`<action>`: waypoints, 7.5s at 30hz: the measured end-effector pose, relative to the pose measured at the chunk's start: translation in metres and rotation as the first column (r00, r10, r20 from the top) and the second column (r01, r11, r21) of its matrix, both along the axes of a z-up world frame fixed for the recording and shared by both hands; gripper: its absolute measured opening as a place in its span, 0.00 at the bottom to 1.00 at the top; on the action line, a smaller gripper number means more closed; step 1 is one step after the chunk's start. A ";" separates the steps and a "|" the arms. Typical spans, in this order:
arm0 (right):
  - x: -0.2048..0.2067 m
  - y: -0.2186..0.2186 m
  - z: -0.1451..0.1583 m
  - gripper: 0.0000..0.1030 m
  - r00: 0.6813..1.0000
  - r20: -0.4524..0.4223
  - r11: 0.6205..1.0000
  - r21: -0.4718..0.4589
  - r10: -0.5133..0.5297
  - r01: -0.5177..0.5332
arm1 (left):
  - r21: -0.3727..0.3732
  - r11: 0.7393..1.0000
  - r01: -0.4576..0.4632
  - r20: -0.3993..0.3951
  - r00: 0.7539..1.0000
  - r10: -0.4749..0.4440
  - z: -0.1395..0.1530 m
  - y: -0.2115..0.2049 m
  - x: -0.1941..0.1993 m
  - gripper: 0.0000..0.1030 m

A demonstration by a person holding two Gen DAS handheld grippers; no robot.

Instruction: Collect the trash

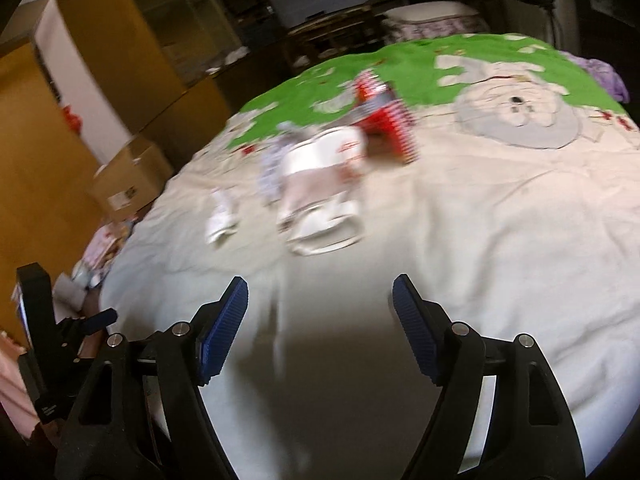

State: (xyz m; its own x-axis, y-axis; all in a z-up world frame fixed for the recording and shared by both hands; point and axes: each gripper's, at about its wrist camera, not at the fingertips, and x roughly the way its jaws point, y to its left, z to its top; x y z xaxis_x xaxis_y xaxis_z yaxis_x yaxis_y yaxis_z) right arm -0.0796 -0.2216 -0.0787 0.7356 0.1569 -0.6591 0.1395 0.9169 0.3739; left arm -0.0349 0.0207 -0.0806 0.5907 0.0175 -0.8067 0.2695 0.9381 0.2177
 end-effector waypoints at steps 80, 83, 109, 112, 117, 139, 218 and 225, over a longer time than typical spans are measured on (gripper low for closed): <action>0.056 -0.003 -0.011 0.94 1.000 0.021 0.997 -0.068 0.022 -0.021 | -0.327 0.945 0.018 0.013 1.000 -0.014 -0.010 -0.048 0.107 0.64; 0.070 0.012 -0.011 0.94 0.998 0.002 0.994 -0.095 0.060 -0.060 | -0.331 0.943 0.019 0.012 1.000 -0.016 -0.011 -0.049 0.108 0.66; 0.070 0.004 -0.010 0.58 0.998 0.049 0.998 -0.056 0.041 -0.038 | -0.415 0.908 0.064 0.015 0.998 -0.063 -0.005 -0.042 0.101 0.27; 0.060 0.009 -0.006 0.58 0.997 0.060 0.997 -0.063 0.047 -0.043 | -0.397 0.916 0.065 0.024 0.998 -0.061 0.000 -0.035 0.087 0.26; 0.039 0.017 0.002 0.58 0.994 0.076 0.996 -0.061 0.073 -0.069 | -0.370 0.927 0.061 0.048 0.998 -0.046 0.016 -0.018 0.054 0.25; -0.046 0.069 0.058 0.58 0.954 0.207 0.976 -0.039 0.219 -0.215 | -0.379 0.924 -0.058 0.133 0.984 0.117 0.074 0.084 -0.049 0.25; -0.007 0.301 0.013 0.75 0.740 -0.069 0.743 0.057 0.669 -0.667 | -0.171 0.775 -0.609 -0.068 0.792 0.607 -0.004 0.316 -0.104 0.92; -0.007 0.236 0.014 0.75 0.823 -0.024 0.822 0.064 0.568 -0.565 | -0.099 0.857 -0.506 -0.003 0.861 0.508 0.010 0.248 -0.089 0.94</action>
State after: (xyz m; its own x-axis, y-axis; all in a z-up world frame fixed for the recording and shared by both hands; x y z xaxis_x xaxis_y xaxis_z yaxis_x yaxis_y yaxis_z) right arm -0.0869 0.0142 -0.0648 0.4794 0.5725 -0.6651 -0.3826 0.8185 0.4287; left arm -0.1240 0.2683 -0.0703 0.5389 0.2451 -0.8059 -0.2529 0.9597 0.1228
